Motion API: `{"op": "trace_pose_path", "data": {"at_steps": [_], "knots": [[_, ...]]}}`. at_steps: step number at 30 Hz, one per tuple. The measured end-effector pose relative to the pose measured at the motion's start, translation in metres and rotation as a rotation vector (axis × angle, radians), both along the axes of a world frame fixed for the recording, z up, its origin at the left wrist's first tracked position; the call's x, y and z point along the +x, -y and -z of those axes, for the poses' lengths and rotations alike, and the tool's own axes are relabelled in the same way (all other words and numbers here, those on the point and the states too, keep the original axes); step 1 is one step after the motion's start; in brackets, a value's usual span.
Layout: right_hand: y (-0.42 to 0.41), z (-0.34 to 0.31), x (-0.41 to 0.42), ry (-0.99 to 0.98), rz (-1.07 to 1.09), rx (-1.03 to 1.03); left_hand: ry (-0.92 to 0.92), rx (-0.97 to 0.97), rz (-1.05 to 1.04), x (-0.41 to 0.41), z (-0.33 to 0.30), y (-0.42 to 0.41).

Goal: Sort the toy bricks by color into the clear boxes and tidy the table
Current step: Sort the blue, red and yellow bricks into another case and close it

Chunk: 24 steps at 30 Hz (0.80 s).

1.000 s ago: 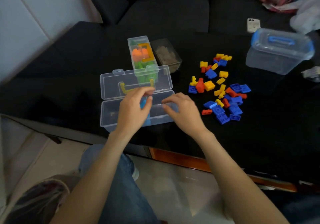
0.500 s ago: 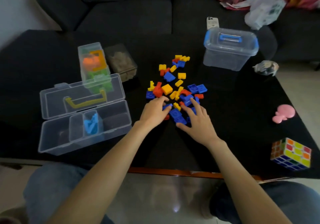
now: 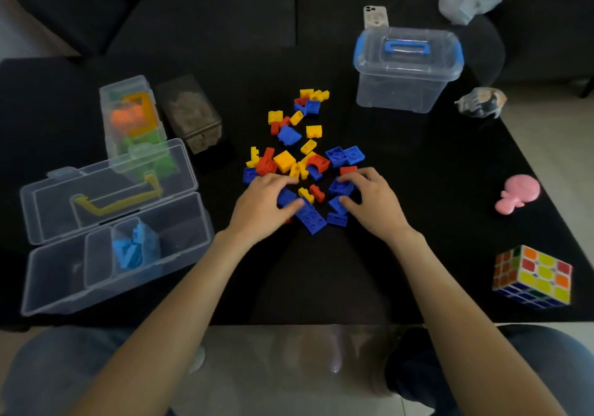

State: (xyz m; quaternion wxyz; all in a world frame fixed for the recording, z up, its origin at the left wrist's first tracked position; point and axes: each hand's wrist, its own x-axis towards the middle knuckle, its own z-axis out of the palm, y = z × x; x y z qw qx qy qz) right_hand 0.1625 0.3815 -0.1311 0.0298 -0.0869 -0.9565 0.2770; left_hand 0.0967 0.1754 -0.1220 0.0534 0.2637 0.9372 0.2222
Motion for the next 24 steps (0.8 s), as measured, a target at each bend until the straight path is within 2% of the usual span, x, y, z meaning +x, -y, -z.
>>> {"op": "trace_pose_path", "data": {"at_steps": [4, 8, 11, 14, 24], "knots": [[-0.007, 0.003, 0.013, -0.121, 0.073, -0.087, 0.025, -0.240, 0.098, 0.010, 0.002, -0.007], [-0.011, -0.003, 0.029, -0.182, 0.225, -0.065, 0.013, -0.196, 0.057, 0.007, 0.006, -0.005], [-0.009, 0.003, 0.034, -0.094, 0.229, 0.049, -0.002, -0.168, 0.037, 0.008, 0.006, -0.004], [-0.010, 0.005, 0.033, -0.044, 0.212, 0.075, -0.018, -0.162, 0.010, 0.010, 0.006, -0.006], [-0.012, -0.010, 0.015, 0.177, -0.060, 0.146, -0.089, -0.185, 0.070, 0.013, 0.011, -0.016]]}}
